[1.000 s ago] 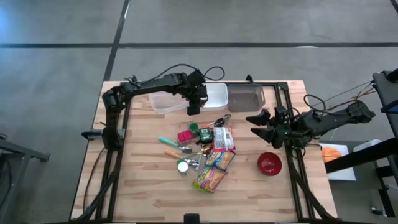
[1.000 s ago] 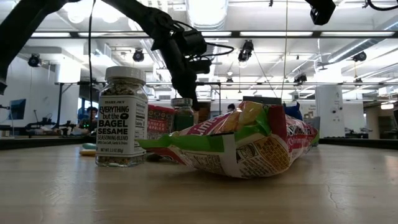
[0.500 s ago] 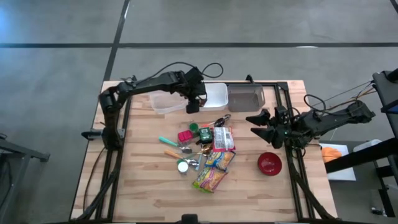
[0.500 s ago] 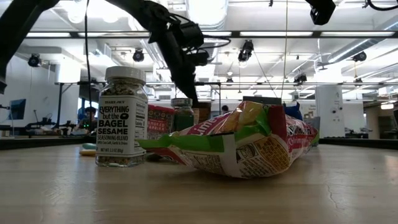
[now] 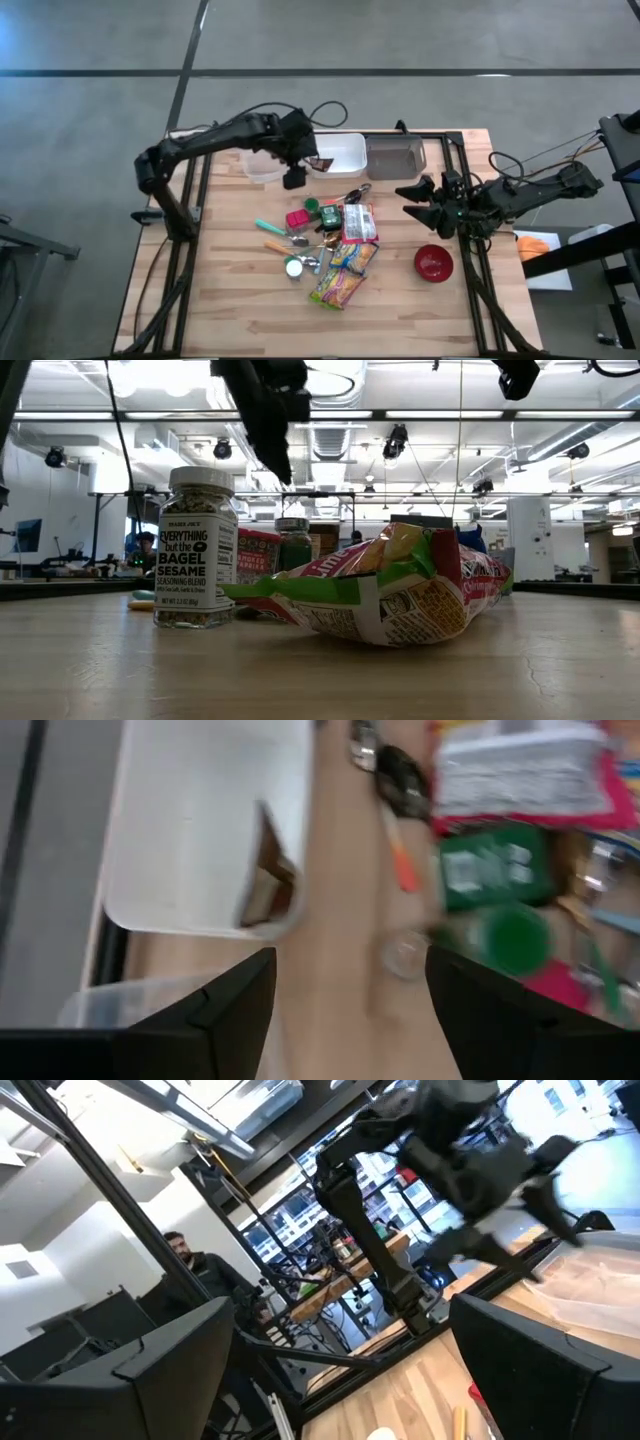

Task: Pick & Place Food Item
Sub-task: Put the light blue spoon into the transparent bin

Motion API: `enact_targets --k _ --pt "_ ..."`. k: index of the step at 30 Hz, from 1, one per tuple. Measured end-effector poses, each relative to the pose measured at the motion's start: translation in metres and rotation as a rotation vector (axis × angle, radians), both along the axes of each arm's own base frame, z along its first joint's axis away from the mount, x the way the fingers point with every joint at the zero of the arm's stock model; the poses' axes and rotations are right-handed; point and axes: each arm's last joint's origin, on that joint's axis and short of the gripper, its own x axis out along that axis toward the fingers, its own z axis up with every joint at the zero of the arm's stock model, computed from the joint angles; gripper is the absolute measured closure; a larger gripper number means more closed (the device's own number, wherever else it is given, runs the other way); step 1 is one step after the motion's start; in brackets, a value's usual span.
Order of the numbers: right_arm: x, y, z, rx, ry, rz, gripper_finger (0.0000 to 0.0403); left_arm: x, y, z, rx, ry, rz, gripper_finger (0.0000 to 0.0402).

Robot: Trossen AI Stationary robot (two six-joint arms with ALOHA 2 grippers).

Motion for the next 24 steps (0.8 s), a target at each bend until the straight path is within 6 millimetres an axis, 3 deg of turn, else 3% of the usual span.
enact_targets --k 7,12,17,24 --pt "0.0 0.001 0.0 -0.005 -0.002 0.026 0.0037 -0.015 -0.043 0.013 -0.074 0.094 -0.019 0.014" --pt "0.0 0.002 0.0 -0.011 -0.004 0.053 0.0037 -0.019 -0.065 0.009 -0.131 0.155 0.027 0.014" --pt "0.0 0.002 0.0 -0.017 -0.006 0.083 0.0037 -0.032 -0.077 -0.006 -0.158 0.203 0.056 0.014" --pt "0.0 0.004 0.0 -0.024 -0.008 0.121 0.0037 -0.067 -0.094 -0.047 -0.141 0.181 0.012 0.014"
